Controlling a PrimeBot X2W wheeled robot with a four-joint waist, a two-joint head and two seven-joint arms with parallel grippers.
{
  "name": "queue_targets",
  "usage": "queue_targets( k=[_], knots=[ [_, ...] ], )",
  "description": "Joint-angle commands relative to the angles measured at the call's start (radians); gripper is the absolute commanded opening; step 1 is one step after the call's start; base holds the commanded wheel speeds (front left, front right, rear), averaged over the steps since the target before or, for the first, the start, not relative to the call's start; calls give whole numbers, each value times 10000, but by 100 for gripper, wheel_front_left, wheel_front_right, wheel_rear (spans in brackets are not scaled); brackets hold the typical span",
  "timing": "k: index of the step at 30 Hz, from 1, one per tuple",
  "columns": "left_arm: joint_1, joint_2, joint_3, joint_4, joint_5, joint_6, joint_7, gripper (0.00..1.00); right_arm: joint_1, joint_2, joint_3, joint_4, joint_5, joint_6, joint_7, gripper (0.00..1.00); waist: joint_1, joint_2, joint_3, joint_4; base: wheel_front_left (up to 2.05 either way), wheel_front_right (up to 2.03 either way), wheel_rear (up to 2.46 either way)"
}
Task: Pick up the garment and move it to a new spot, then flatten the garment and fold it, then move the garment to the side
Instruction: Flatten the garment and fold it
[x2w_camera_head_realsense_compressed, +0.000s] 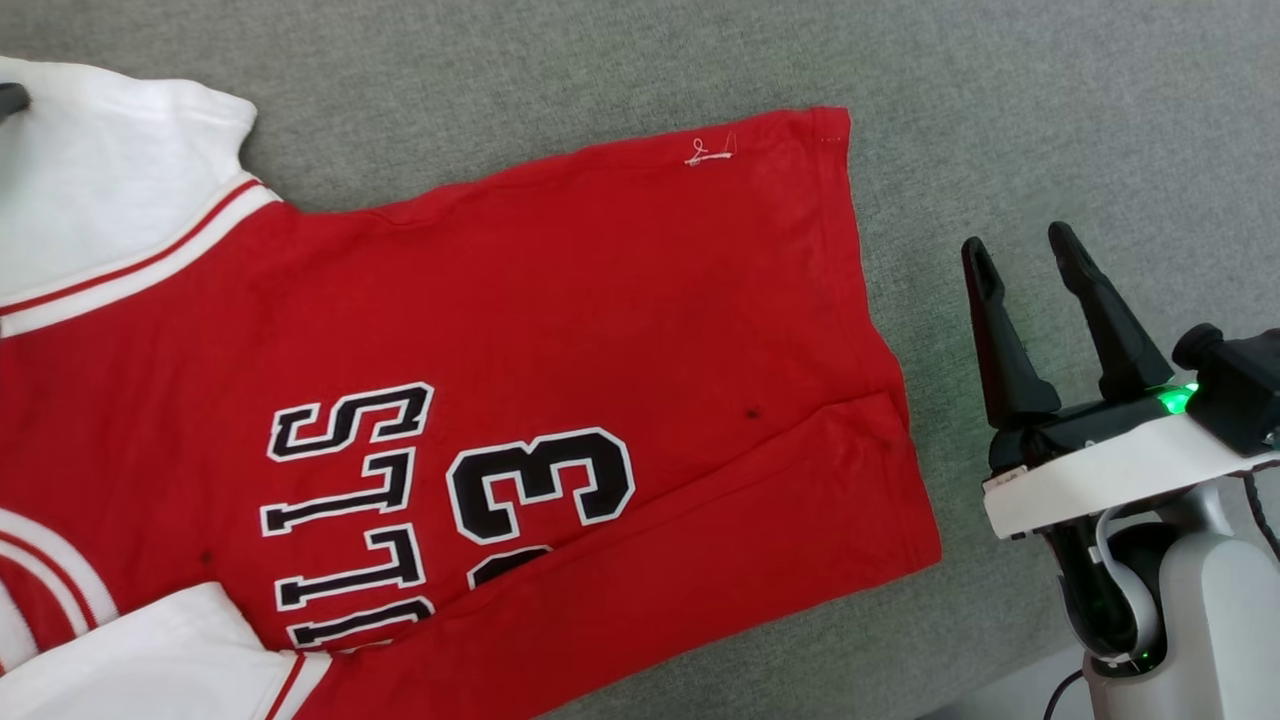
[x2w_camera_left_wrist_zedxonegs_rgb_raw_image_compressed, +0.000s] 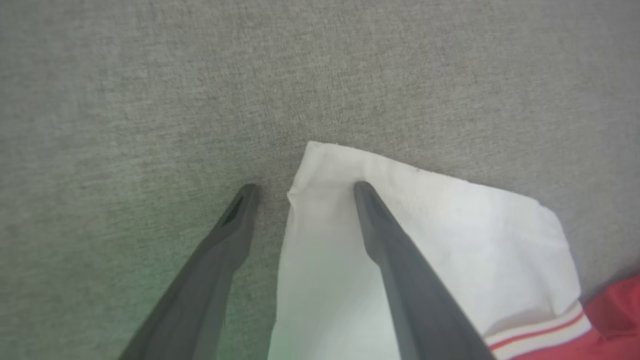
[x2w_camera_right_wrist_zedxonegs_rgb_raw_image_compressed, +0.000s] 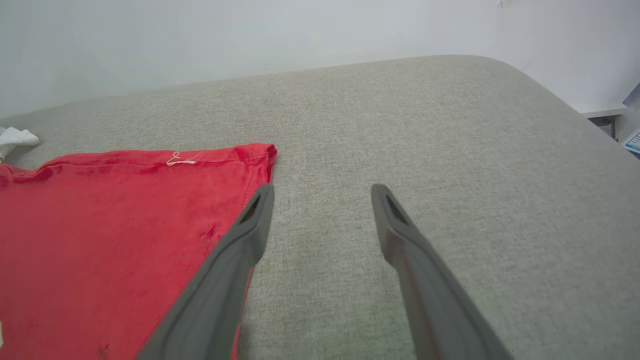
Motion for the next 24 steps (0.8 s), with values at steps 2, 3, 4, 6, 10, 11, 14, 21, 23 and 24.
queue_targets(
  k=[2,3,4,6,10,11,14,21,23,24],
  knots=[
    [691,-66,-310,184,-125,304,501,100,-150,66,47,4,96,-8,-62,100,-1,0,200,-170,0,0,0],
    [879,-119,-361,164,-233,428,722,100,-168,73,57,13,105,-8,-68,100,-1,0,233,-199,0,0,0],
    [1034,-172,-405,113,-294,510,857,100,-194,85,59,19,116,-8,-73,100,-1,0,246,-221,0,0,0],
    [1258,-271,-460,19,-467,616,1049,52,-235,98,25,40,197,-8,-42,100,-1,0,253,-248,0,0,0],
    [1380,-411,-408,-177,-540,672,811,0,-360,121,-55,167,572,-8,238,100,-1,0,201,-204,0,0,0],
    [1316,-443,-338,-218,-544,673,682,0,-451,124,-75,222,722,-8,380,100,-1,0,177,-172,0,0,0],
    [1186,-423,-217,-209,-392,599,289,0,-885,114,-156,477,1212,-8,930,100,-1,0,38,-44,0,0,0],
    [467,-768,-116,-241,32,145,-985,0,-2480,-296,-338,1980,2148,-8,3957,100,-1,0,-342,666,0,0,0],
    [206,-1006,-99,-285,68,-32,-1317,0,-2925,-424,-458,2322,2308,-8,4870,100,-1,0,-382,973,0,0,0],
    [109,-1135,-97,-317,26,-164,-1441,0,-3154,-477,-482,2471,2370,-8,5377,100,-1,0,-388,1131,0,0,0]
  ],
)
